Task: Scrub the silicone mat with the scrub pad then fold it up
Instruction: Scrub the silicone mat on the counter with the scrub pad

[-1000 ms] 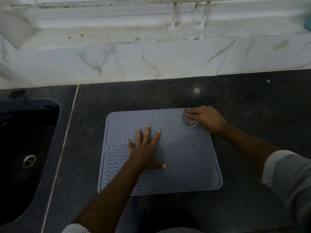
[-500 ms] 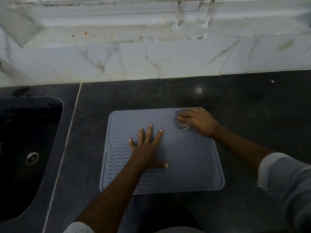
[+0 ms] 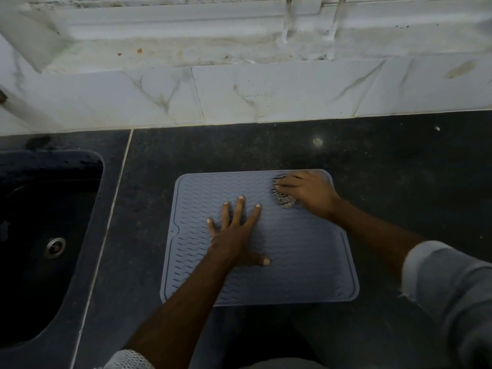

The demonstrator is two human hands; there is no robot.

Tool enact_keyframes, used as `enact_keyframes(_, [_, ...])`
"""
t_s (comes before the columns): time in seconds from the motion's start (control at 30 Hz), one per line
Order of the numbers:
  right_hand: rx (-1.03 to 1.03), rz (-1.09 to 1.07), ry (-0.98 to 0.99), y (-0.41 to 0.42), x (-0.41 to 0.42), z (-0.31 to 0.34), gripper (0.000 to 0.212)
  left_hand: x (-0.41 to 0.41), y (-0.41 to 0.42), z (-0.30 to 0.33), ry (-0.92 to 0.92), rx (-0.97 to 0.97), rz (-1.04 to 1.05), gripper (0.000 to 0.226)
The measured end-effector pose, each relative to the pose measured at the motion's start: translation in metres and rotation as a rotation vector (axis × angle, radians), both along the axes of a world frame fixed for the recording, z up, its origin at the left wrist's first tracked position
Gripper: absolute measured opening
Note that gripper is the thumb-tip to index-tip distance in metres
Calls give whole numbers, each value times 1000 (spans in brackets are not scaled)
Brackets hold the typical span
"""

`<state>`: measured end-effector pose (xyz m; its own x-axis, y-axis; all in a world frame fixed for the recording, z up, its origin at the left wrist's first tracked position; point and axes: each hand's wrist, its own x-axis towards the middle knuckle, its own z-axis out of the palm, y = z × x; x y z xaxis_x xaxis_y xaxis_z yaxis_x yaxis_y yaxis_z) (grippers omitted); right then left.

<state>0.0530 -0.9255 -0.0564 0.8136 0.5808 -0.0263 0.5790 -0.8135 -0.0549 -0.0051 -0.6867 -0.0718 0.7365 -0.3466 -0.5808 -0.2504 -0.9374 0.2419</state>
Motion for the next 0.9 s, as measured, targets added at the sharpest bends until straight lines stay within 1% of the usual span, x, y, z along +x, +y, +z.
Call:
enact_keyframes(0.1, [-46, -28, -10, -34, -7, 7, 52, -1, 0, 2, -6, -8, -5, 132])
enact_keyframes(0.17, [-64, -33, -7, -33, -8, 9, 55, -1, 0, 4, -20, -11, -6, 131])
enact_keyframes(0.3, [-55, -74, 17, -29, -8, 9, 53, -10, 2, 4, -123, -14, -6, 131])
enact_keyframes(0.37, [-77, -94, 32, -28, -7, 11, 52, -14, 5, 3, -143, -33, 3, 130])
enact_keyframes(0.5, [-139, -114, 42, -9, 3, 22, 40, -10, 14, 10, -86, -33, 13, 129])
enact_keyframes(0.57, [-129, -117, 23, 10, 12, 29, 35, -9, 15, 14, -34, -20, -13, 129])
enact_keyframes(0.7, [-37, -111, -16, 66, 24, 29, 45, -12, 13, 13, 0, -8, -12, 131])
enact_keyframes(0.77, [-55, -57, 12, 87, 23, 23, 46, -12, 13, 12, -11, 2, -15, 131])
enact_keyframes(0.83, [-81, -34, 54, 87, 19, 12, 45, -12, 13, 11, -19, 16, -19, 131])
enact_keyframes(0.9, [-33, -64, 91, 67, 10, 4, 46, -13, 14, 9, -25, 12, -17, 131])
